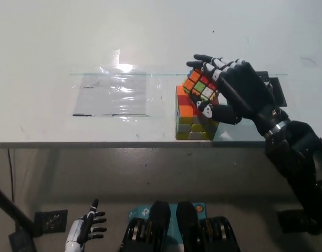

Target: The robot uses its right hand to pick up the small cube kept on the middle on the desk and place it on the bigger cube kept next to it

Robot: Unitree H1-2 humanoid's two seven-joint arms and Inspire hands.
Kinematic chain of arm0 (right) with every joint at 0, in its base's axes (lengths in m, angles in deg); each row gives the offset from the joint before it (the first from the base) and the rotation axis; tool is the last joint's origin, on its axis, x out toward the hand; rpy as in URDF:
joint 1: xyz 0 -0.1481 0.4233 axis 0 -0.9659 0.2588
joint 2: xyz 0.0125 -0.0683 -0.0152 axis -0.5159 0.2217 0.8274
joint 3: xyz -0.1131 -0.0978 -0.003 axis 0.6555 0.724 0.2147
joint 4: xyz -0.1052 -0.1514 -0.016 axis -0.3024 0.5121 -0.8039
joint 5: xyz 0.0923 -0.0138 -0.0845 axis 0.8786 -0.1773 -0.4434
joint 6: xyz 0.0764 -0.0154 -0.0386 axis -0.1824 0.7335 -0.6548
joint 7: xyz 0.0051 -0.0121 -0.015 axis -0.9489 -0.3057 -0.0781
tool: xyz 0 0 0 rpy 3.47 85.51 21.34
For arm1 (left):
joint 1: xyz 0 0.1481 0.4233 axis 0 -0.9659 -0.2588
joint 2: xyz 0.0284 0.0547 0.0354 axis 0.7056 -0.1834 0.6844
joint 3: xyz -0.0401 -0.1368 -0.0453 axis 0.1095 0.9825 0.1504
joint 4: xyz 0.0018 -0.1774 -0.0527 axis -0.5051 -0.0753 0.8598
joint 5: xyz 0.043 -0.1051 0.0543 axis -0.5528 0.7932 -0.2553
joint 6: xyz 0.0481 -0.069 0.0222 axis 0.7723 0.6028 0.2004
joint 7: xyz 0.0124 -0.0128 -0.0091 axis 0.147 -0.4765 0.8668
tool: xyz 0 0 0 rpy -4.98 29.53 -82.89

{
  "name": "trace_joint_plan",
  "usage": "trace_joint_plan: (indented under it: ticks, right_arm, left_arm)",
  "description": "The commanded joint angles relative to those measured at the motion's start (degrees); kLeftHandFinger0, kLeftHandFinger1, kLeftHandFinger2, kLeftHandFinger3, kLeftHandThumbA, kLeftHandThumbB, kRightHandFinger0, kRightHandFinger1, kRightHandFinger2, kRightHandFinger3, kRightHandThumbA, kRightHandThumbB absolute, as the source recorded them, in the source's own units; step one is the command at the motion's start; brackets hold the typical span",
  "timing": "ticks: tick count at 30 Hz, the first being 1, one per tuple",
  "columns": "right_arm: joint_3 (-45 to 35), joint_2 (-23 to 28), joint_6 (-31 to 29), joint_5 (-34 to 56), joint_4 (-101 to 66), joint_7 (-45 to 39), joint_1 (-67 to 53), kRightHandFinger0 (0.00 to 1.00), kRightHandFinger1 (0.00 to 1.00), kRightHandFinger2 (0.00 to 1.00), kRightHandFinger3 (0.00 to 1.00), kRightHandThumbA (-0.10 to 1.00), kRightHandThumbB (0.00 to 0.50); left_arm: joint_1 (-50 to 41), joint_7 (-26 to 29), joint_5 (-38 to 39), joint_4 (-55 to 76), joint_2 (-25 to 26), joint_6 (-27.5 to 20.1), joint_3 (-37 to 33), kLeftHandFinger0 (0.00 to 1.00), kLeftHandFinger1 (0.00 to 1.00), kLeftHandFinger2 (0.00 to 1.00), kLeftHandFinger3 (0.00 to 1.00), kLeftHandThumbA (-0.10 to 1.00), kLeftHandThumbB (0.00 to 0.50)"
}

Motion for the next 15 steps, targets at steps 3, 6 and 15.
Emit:
trace_joint_plan:
  ticks: [3,6,15]
  right_arm:
    - [-0.9,-0.6,0.6,0.7,-0.6,0.0,0.6,0.0,0.23,0.59,0.33,-0.1,0.164]
    - [-0.6,-0.8,-0.1,0.5,0.4,1.2,0.0,0.0,0.28,0.68,0.41,-0.1,0.173]
    - [-0.5,-2.4,-1.8,1.4,2.6,3.2,-0.9,0.0,0.31,0.68,0.5,-0.1,0.029]
  left_arm:
    - [1.3,0.4,-0.6,1.3,0.8,-1.0,-0.4,0.74,0.65,0.72,0.69,0.94,0.097]
    - [1.6,0.7,-1.2,1.3,1.0,-0.6,-0.8,0.65,0.6,0.69,0.7,0.95,0.094]
    - [1.9,0.4,-0.6,0.6,1.0,-1.8,-0.3,0.68,0.62,0.68,0.66,0.92,0.098]
